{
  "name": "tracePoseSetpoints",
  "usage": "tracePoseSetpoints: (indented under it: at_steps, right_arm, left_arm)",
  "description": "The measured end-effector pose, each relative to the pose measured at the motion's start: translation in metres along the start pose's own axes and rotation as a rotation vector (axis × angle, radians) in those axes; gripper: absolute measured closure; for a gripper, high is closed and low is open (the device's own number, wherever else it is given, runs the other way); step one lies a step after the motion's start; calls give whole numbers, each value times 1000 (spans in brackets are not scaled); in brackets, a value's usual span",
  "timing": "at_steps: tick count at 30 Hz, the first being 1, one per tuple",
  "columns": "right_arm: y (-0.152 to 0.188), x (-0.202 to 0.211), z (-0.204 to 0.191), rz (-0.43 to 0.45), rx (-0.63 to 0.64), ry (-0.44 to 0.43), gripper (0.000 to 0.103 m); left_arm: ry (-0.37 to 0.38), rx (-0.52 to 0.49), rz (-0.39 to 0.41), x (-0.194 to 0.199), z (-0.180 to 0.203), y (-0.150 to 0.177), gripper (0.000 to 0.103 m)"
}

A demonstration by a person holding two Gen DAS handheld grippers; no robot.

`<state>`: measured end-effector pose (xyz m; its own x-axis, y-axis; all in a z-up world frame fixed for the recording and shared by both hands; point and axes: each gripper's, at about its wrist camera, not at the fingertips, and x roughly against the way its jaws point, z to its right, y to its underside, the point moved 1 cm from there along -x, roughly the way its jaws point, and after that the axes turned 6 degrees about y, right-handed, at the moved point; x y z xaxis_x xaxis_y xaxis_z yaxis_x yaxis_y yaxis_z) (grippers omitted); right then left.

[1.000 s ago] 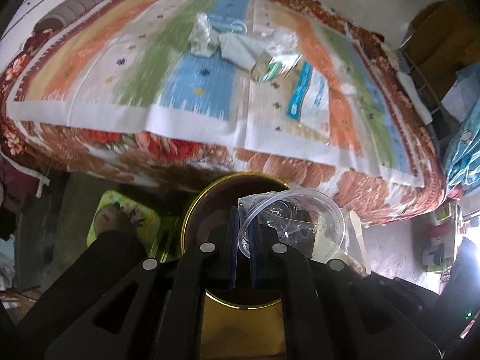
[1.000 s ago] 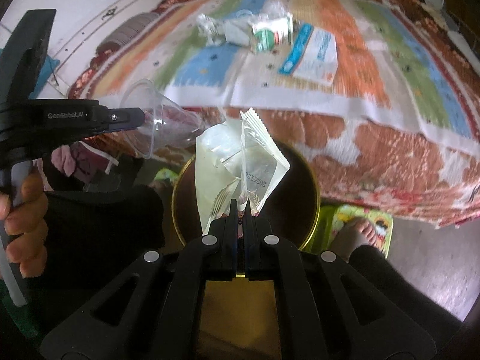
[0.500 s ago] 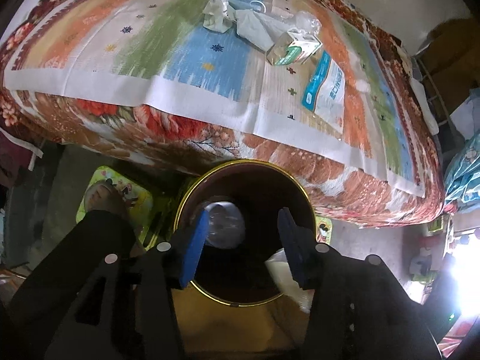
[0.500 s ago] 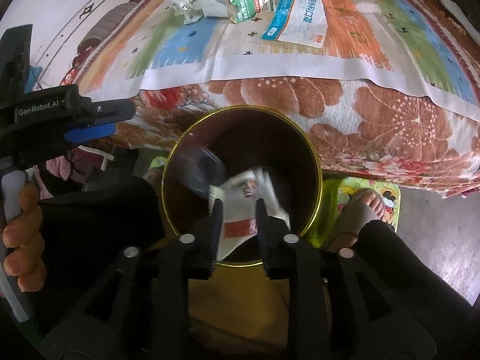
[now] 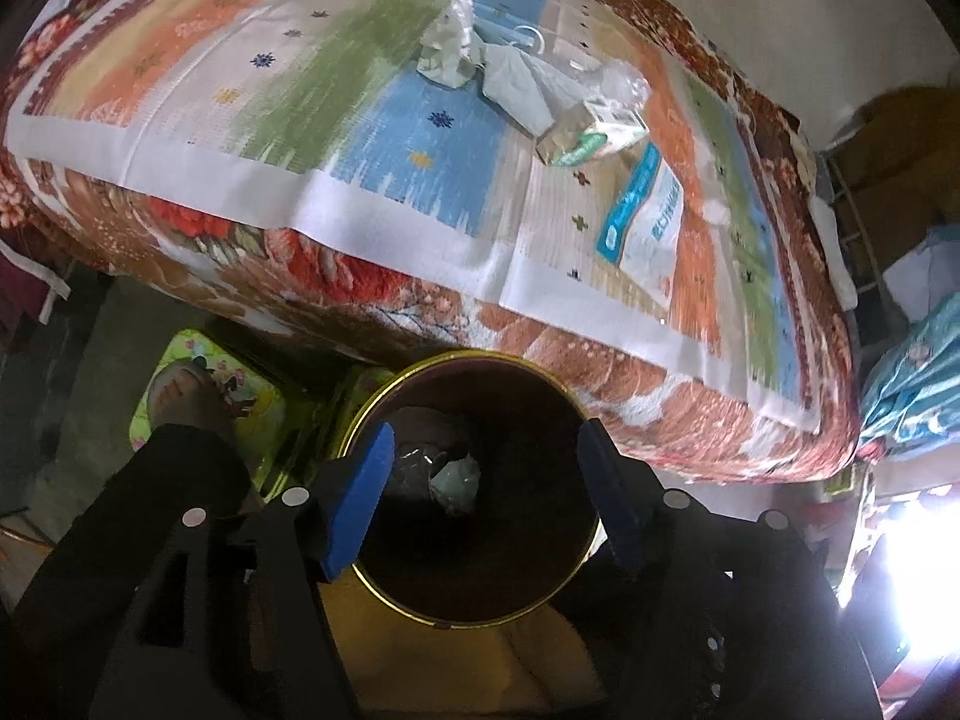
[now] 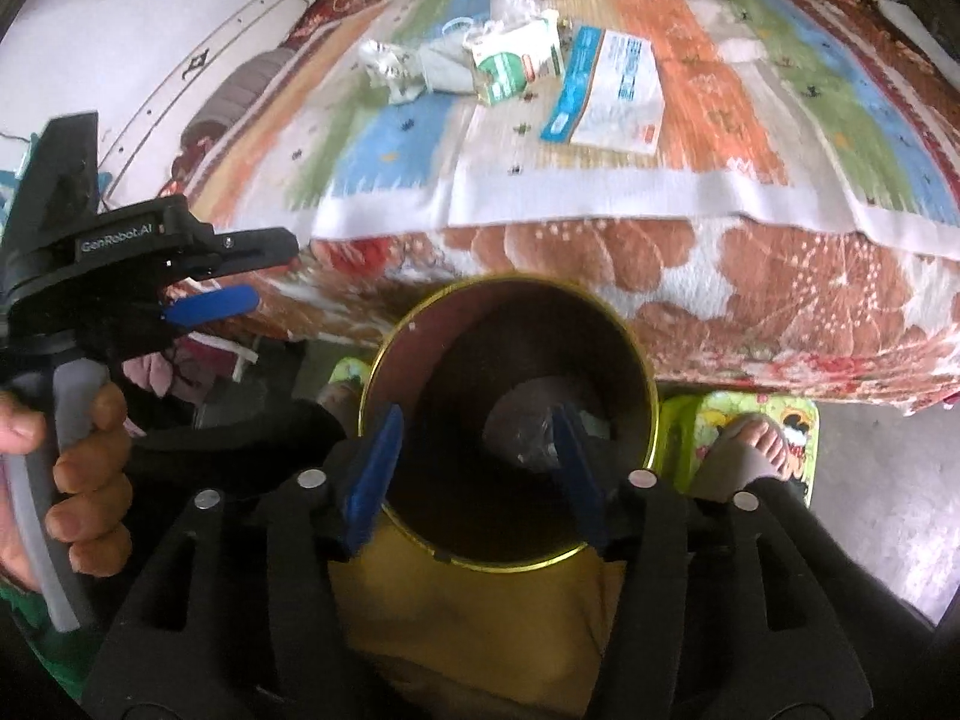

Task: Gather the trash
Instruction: 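Move both open grippers back toward the remaining trash on the sheet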

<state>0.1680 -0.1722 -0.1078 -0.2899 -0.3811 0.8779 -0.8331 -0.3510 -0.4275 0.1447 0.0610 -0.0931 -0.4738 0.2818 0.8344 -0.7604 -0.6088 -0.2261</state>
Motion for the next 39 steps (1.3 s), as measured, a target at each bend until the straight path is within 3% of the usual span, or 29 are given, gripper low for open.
tracePoseSetpoints:
  at_steps: [9,17,22,26,33,39]
  right_arm:
    - [-21,6,-4,44,28,8,37]
    - [-41,8,-9,82,59,29,23]
    - [-53,13,-11,115,68,20,9]
    - [-68,9,-10,129,72,61,9]
    - [-99,3,-14,163,88,64,9]
    - [-126,-3,-5,194,8,0,9]
  left_arm:
    - [54,29,63,16,2,-33,15]
    - [18,101,103,15,-6,-62,6]
    - [21,73,138,13,2,-80,6]
    - [73,110,102,2,-3,-96,6]
    - [129,158,148,-7,-9,-123,6]
    - [167,187,157,-18,-12,-141,6]
